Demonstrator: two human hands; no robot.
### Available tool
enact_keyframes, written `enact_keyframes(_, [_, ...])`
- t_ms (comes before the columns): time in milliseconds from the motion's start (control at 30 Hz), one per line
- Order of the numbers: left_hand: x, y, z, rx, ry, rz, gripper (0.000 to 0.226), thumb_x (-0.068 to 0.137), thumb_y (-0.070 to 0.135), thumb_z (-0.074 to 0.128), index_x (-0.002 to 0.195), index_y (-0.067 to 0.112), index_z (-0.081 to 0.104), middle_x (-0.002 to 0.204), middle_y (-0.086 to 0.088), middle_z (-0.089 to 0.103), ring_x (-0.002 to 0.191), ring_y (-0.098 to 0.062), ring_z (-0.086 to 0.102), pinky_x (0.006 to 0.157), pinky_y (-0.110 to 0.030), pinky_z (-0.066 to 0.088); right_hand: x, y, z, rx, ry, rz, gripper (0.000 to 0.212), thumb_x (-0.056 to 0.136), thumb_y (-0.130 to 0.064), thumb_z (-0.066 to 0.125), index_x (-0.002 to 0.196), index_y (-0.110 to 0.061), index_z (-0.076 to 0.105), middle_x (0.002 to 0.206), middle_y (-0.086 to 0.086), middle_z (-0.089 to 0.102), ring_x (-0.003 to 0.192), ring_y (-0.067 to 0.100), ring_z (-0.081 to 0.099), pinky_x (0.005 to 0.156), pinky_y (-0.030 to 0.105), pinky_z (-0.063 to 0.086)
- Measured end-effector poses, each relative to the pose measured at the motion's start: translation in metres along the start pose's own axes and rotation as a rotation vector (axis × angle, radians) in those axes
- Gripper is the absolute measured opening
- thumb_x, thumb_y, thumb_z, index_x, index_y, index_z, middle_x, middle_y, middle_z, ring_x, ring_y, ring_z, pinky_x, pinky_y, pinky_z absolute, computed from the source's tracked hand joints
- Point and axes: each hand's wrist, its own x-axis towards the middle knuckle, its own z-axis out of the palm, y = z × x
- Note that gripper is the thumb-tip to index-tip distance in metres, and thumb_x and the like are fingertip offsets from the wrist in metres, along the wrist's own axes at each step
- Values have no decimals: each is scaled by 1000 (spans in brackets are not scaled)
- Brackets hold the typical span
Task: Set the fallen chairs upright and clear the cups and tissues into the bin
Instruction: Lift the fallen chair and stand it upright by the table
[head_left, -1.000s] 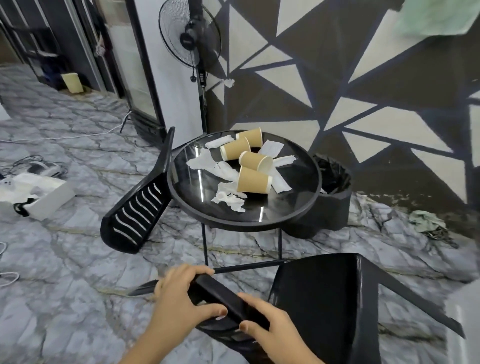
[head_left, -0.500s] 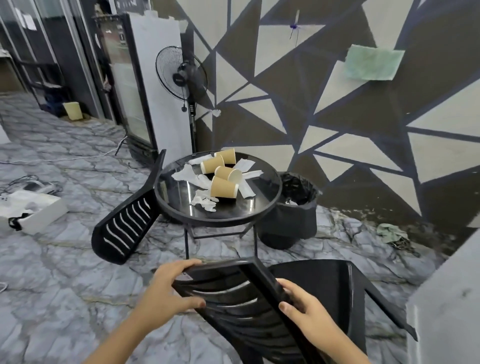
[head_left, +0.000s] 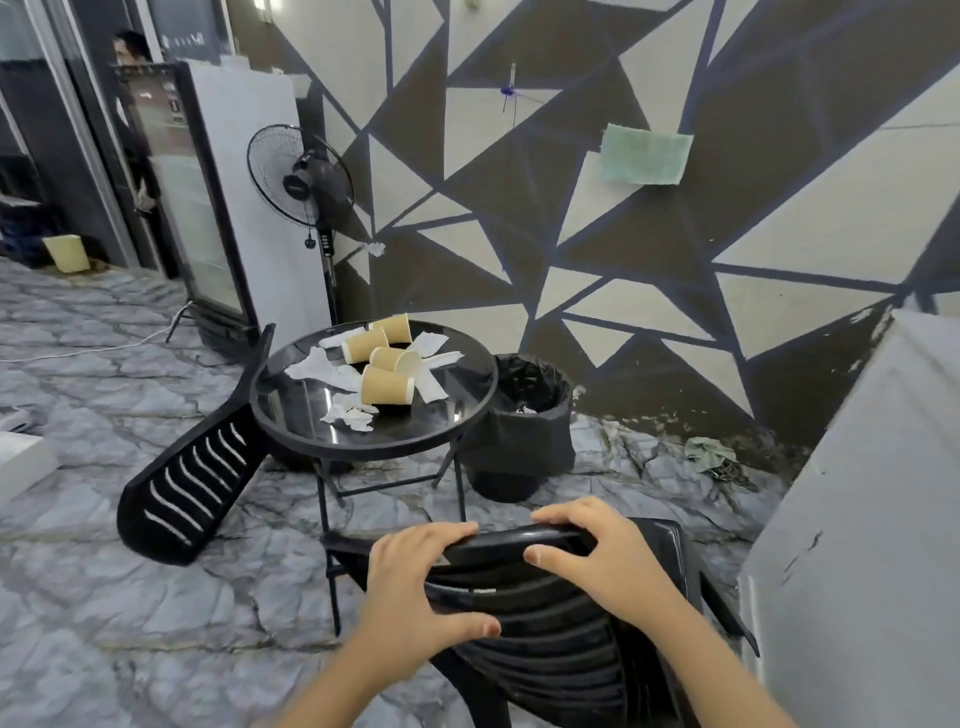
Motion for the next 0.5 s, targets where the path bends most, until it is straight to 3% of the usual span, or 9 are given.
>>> enact_keyframes(100, [-1,11,7,-112,12,41,62,55,68,69,113,57,49,120,36,48,117,18,33,98,-13,24,-19,11,-20,42,55,65,21,66,-47,76,81,-53,63,93,-13,59,89,-10,54,74,3,39])
enact_keyframes(200, [1,3,8,-178,-5,47,50,63,63,68,110,48,58,120,26,57,117,5,48,100,-22,33,-37,23,-36,51,135,134,18,66,-45,77,77,-49,65,93,-12,59,87,-12,53,72,6,40])
enact_keyframes(267, [3,-8,6,-183,-53,39,49,65,61,67,111,45,60,118,24,60,116,2,50,102,-29,35,-49,31,-47,56,210,178,18,64,-45,79,78,-45,66,95,-13,58,86,-14,52,70,4,39])
enact_keyframes(367, [9,-21,7,-168,-147,88,50,67,67,64,113,46,60,119,30,58,114,6,49,96,-22,37,-63,38,-56,70,198,240,28,58,-50,80,81,-48,64,100,-14,54,89,-13,51,71,8,36])
enact_keyframes(500, [22,-40,11,-230,-156,8,43,65,67,62,104,50,63,113,26,61,114,8,47,95,-23,36,-66,37,-52,33,210,262,35,57,-54,80,85,-47,60,102,-15,52,90,-10,50,69,-1,36])
